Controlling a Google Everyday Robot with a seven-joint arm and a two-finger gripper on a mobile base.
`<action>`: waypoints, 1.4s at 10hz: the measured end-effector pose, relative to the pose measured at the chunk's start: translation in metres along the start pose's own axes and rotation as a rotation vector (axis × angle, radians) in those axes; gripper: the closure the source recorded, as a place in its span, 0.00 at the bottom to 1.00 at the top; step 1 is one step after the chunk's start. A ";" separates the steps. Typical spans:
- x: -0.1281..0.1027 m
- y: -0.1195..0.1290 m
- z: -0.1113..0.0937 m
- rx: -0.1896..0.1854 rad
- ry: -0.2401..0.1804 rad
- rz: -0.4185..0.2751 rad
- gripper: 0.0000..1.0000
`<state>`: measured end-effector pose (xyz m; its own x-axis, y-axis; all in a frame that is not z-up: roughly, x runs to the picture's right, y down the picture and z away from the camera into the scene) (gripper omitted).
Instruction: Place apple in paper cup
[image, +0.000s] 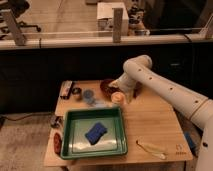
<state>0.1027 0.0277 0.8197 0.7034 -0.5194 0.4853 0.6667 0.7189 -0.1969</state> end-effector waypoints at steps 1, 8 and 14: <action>-0.001 0.004 0.000 0.006 -0.007 0.000 0.20; 0.000 0.005 0.001 0.011 -0.011 0.000 0.20; -0.001 0.005 0.001 0.011 -0.012 -0.001 0.20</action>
<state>0.1051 0.0318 0.8190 0.6999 -0.5146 0.4953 0.6645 0.7233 -0.1875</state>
